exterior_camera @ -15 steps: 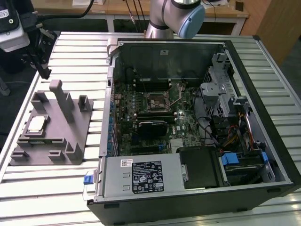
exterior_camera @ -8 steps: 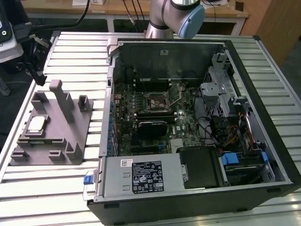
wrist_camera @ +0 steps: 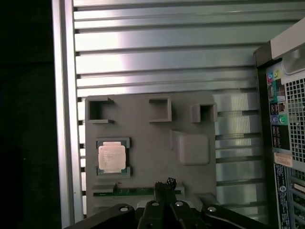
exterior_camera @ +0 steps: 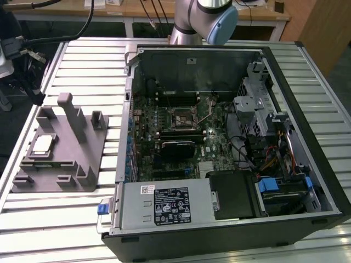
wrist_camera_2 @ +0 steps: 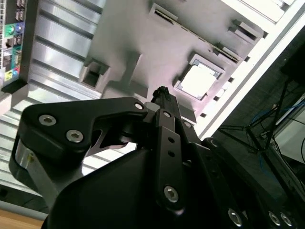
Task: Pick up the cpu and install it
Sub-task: 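Reach for the cpu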
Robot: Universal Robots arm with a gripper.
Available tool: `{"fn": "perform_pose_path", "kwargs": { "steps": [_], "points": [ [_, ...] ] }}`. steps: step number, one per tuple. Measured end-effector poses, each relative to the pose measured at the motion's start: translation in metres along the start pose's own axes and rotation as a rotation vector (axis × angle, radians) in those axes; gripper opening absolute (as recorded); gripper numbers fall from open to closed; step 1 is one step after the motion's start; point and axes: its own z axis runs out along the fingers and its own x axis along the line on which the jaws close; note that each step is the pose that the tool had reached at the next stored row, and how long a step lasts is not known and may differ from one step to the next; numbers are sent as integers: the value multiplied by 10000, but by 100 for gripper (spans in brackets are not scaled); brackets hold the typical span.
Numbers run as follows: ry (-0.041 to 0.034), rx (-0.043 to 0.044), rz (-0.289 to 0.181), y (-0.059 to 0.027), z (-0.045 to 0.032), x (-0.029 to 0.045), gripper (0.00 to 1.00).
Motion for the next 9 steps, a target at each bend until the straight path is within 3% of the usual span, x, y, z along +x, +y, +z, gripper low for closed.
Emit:
{"fn": "perform_pose_path", "kwargs": {
  "steps": [9],
  "points": [
    [1,1,0,-17,137,139,11]
  ]
}}
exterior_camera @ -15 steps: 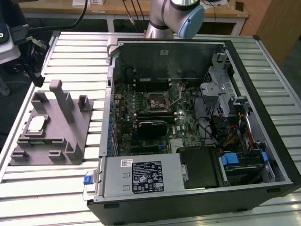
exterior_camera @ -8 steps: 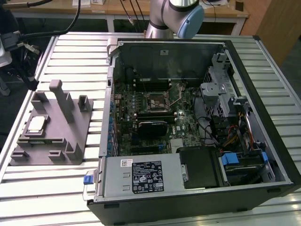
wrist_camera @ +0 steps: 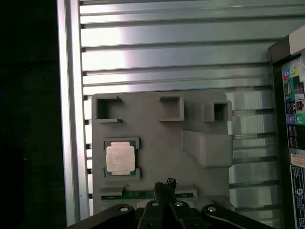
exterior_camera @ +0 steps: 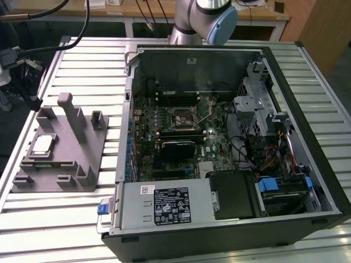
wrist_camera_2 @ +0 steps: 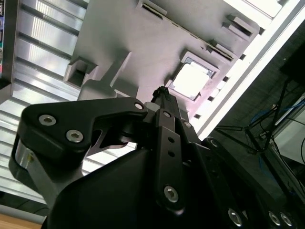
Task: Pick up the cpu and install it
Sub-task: 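Reach for the cpu, then pick up the cpu and move it towards the insertion slot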
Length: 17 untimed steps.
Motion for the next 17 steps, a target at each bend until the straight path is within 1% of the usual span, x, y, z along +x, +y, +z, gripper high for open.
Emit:
{"fn": "perform_pose_path", "kwargs": {
  "steps": [13,15,17],
  "points": [
    [-1,3,-1,0,0,0,11],
    [0,4,1,0,2,13,11],
    [0,3,0,-3,8,46,11]
  ]
}}
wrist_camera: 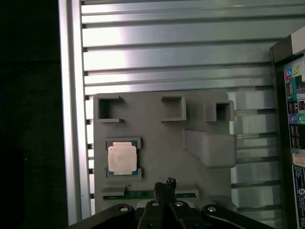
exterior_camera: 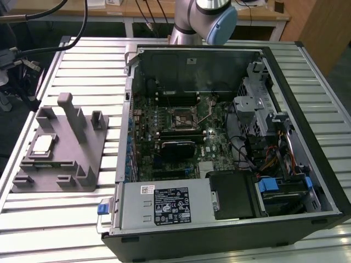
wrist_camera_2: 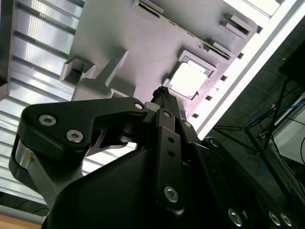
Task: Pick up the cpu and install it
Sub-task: 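Pick up the cpu and move it towards the insertion slot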
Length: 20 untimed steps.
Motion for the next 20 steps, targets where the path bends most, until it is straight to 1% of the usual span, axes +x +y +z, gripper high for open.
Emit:
{"fn": "perform_pose_path", "kwargs": {
  "steps": [2,5,10,13,20],
  "points": [
    [-1,0,1,-5,16,49,11],
    [-1,-1,0,-11,55,104,11],
    [-1,0,0,-19,135,169,11],
    [-1,0,-1,-24,190,191,11],
    [0,0,0,-30,316,210,11]
  ]
}}
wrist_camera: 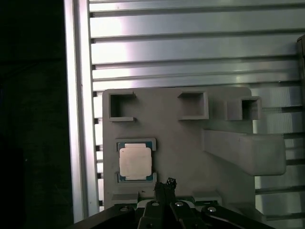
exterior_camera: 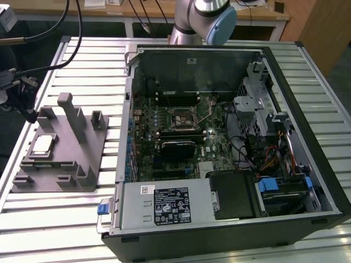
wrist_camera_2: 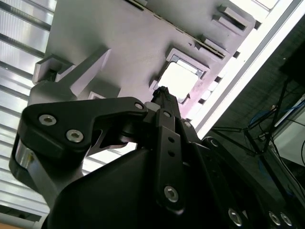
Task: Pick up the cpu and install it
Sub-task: 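Pick up the cpu and move it towards the insertion slot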
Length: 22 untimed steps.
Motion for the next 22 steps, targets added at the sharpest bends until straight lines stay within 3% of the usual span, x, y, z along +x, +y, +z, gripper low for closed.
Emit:
{"fn": "perform_pose_path", "kwargs": {
  "steps": [10,22],
  "points": [
    [0,0,1,-9,145,40,11],
    [-1,0,-1,-26,265,146,11]
  ]
}}
